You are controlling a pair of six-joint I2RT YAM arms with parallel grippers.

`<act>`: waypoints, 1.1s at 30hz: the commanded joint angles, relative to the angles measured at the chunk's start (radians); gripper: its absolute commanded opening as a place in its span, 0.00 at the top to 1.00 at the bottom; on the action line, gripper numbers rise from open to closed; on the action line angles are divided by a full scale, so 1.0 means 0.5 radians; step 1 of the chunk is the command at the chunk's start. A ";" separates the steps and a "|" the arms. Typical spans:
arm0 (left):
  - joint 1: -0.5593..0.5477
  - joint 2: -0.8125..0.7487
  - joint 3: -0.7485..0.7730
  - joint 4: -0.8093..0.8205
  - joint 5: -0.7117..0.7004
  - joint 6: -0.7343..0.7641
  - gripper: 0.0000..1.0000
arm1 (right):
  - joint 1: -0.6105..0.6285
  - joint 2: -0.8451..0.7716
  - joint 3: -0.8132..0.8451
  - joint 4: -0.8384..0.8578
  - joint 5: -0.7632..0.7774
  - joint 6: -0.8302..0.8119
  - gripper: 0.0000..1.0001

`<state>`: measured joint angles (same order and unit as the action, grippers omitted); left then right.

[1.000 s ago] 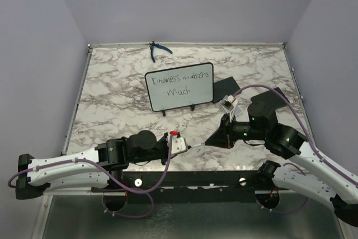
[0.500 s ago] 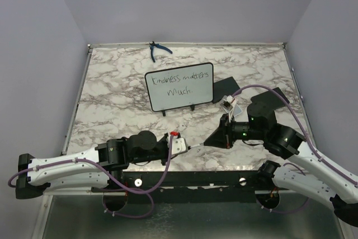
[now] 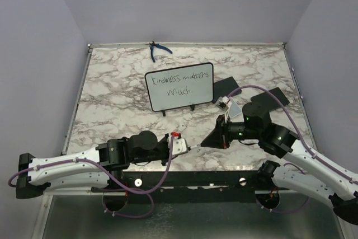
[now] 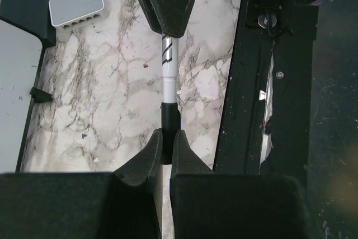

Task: Write a sentence on the whiteboard
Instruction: Insert the whiteboard marker without the cap into the pen cap.

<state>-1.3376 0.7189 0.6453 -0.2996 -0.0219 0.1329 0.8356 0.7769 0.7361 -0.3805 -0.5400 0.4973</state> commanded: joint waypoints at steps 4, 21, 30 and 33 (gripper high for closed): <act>-0.016 0.037 -0.006 0.086 0.096 0.014 1.00 | -0.010 0.071 -0.086 0.166 -0.179 0.043 0.99; -0.016 0.180 -0.054 0.535 -0.020 -0.259 1.00 | -0.011 0.248 -0.194 0.268 -0.382 0.048 0.99; -0.025 0.361 -0.193 0.965 -0.207 -0.353 1.00 | -0.011 0.455 -0.028 0.058 -0.342 -0.148 0.99; -0.029 0.389 -0.274 1.101 -0.251 -0.356 1.00 | -0.010 0.556 0.006 -0.035 -0.311 -0.209 0.99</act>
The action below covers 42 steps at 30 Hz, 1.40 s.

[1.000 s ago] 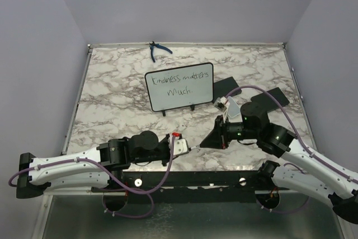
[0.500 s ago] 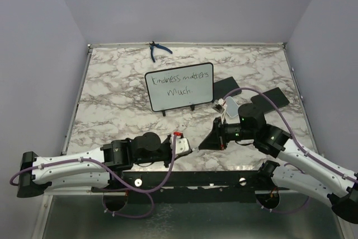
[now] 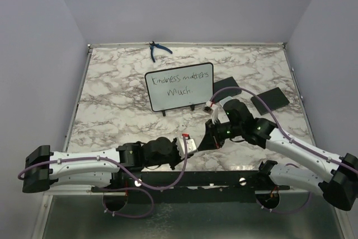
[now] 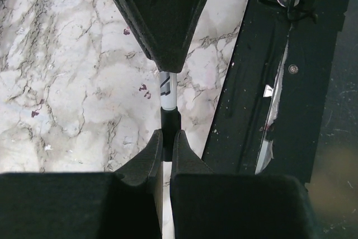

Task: Write a sentence on the whiteboard
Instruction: Insert the whiteboard marker without the cap into the pen cap.

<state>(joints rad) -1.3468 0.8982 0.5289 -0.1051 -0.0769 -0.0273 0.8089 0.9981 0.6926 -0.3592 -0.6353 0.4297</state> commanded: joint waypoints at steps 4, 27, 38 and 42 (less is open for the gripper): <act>-0.012 0.072 -0.253 0.956 -0.175 -0.018 1.00 | 0.045 0.190 0.091 -0.139 0.010 -0.093 0.99; 0.004 0.817 -0.606 2.010 -0.231 -0.030 1.00 | 0.246 0.544 0.309 -0.524 0.757 0.107 0.99; 0.038 1.033 -0.558 2.099 -0.176 -0.007 1.00 | 0.388 0.659 0.404 -0.587 0.995 0.234 0.99; 0.056 1.077 -0.549 2.111 -0.156 -0.011 1.00 | 0.461 0.721 0.440 -0.616 1.060 0.309 0.99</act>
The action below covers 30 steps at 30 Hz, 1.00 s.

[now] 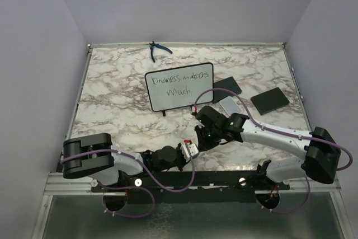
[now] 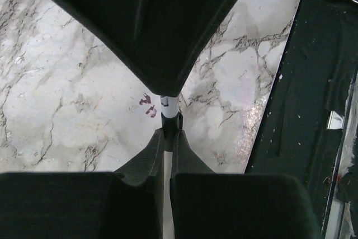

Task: Write a sentence on the whiteboard
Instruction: Insert the whiteboard marker without the cap into the pen cap.

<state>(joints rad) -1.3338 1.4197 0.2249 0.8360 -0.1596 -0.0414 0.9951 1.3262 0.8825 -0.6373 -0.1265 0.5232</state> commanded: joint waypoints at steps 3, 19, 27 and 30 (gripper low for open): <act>0.046 0.064 0.057 0.229 0.009 0.019 1.00 | 0.134 0.098 0.079 -0.082 0.103 0.175 0.99; 0.066 0.121 0.061 0.227 0.005 0.006 1.00 | 0.319 0.361 0.267 -0.297 0.409 0.346 0.99; 0.066 0.098 0.052 0.227 0.000 -0.006 1.00 | 0.344 0.472 0.222 -0.281 0.376 0.375 0.99; 0.068 0.090 0.050 0.227 0.003 -0.006 1.00 | 0.348 0.485 0.203 -0.236 0.362 0.395 0.99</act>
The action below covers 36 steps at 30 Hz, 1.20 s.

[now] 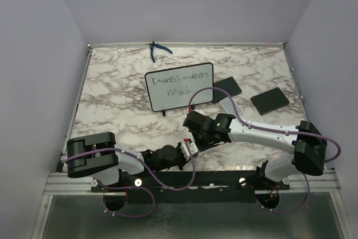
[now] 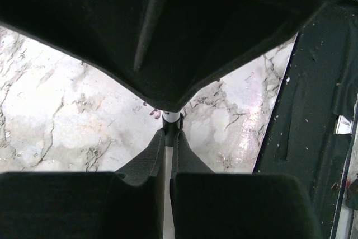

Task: Write a sentence on the whiteboard
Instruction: Insert the whiteboard marker without the cap into the pen cap, then put down the whiteboard marker at the center of the board.

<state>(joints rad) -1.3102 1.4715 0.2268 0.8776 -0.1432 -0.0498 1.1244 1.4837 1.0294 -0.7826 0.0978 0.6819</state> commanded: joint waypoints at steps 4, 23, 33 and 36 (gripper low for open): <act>0.019 -0.019 0.043 0.144 -0.030 0.011 1.00 | 0.094 0.202 -0.094 0.116 -0.127 0.091 0.99; 0.036 -0.633 0.003 -0.274 -0.383 -0.312 0.06 | 0.101 -0.152 0.269 -0.520 0.741 0.427 0.99; 0.638 -1.011 0.252 -0.971 -0.024 -0.661 0.03 | -0.292 -0.636 -0.272 0.088 0.856 0.452 0.99; 0.839 -1.022 0.401 -1.228 0.081 -0.711 0.03 | -0.431 -0.865 -0.585 0.525 0.777 0.377 0.99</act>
<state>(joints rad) -1.0016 0.9829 0.3286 0.4751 -0.2039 -0.3275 0.9741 1.1610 0.8841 -0.7883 0.4747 0.8814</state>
